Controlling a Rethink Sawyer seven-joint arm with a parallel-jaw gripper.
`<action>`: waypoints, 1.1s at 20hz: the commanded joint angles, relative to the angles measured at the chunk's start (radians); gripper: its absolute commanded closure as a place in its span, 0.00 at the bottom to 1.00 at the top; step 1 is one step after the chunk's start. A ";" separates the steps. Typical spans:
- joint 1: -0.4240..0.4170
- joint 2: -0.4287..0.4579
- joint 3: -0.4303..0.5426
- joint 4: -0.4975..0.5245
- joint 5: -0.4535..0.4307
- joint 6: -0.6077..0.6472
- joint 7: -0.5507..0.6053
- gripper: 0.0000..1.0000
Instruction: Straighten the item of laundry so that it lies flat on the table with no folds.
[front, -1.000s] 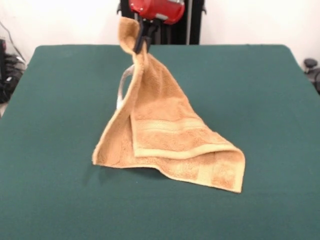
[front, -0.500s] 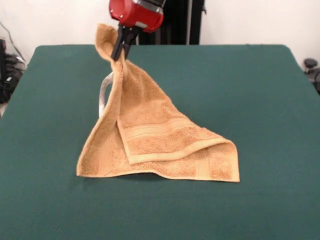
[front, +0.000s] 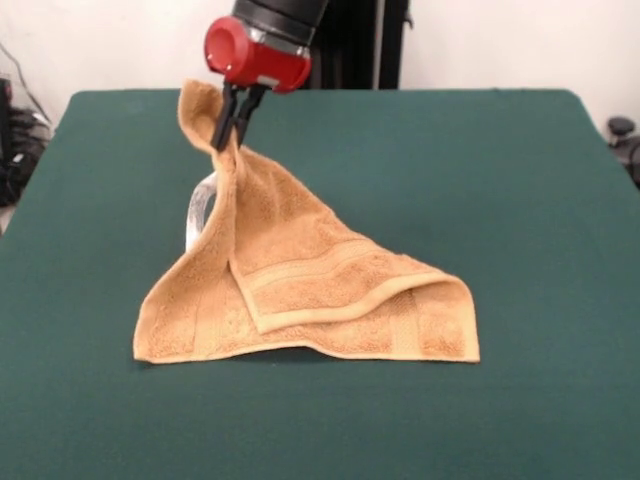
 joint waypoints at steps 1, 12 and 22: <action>-0.069 0.075 0.087 -0.016 -0.003 -0.026 0.054 1.00; -0.148 0.193 0.077 -0.026 -0.010 0.031 0.039 1.00; -0.283 0.229 0.235 0.008 0.075 0.122 -0.055 0.00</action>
